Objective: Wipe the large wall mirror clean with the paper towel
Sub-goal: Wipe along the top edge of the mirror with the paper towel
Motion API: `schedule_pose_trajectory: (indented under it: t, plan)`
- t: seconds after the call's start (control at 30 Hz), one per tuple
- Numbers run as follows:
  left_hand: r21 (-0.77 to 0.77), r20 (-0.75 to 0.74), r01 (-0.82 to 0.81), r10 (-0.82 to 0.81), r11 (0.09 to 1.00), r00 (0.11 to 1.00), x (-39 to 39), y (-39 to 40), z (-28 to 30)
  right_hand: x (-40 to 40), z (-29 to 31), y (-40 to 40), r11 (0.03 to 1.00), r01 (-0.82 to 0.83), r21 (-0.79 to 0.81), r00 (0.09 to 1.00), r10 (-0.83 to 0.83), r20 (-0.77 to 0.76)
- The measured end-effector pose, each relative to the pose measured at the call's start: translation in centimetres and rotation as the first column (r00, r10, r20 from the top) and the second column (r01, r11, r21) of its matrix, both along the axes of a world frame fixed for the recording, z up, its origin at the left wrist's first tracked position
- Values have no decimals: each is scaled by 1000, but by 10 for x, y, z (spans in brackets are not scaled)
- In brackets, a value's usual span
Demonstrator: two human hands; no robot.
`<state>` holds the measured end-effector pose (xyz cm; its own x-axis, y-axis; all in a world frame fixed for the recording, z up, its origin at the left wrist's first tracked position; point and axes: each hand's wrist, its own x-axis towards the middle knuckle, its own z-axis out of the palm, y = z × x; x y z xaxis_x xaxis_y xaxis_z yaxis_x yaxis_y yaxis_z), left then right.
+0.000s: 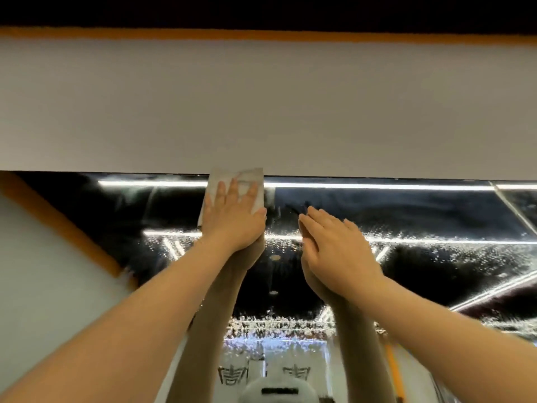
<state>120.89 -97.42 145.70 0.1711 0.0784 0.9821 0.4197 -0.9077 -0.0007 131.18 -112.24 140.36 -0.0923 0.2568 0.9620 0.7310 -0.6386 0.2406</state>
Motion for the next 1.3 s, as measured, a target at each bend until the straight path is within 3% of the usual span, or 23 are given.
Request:
schedule_pose_trajectory:
  t: [0.07, 0.17, 0.33, 0.43, 0.6, 0.8, 1.07, 1.2, 1.3]
  plan:
    - [-5, 12, 10, -10, 1000, 1000, 1, 0, 0, 5, -1, -16, 999, 38, -18, 999, -37, 39]
    - [38, 34, -13, 12, 999, 999, -1, 0, 2, 22, 2, -46, 992, 92, 86, 996, -94, 13]
    - [182, 119, -44, 22, 982, 993, -9, 16, 12, 57, 5, -94, 962, 232, 141, 956, -199, -218]
    - [192, 163, -57, 25, 980, 986, -2, 17, 15, 69, -3, -98, 975, 201, 92, 954, -173, -243]
    - [62, 124, -79, 71, 995, 990, 6, 10, 16, 79, -6, -96, 982, 109, 154, 981, -81, -175]
    - [-28, 215, -136, 139, 990, 967, 29, -14, 11, 82, -7, -98, 991, 11, 135, 988, 10, -154]
    - [73, 163, -91, 78, 993, 983, 89, -97, 8, 84, -7, -101, 994, -14, 106, 989, 30, -146]
    - [77, 111, -85, 76, 993, 991, 78, -88, 10, 86, -7, -105, 995, -16, 95, 989, 29, -143]
    - [-18, 158, -90, 91, 996, 983, 57, -64, 14, 86, -7, -106, 996, -27, 85, 989, 39, -143]
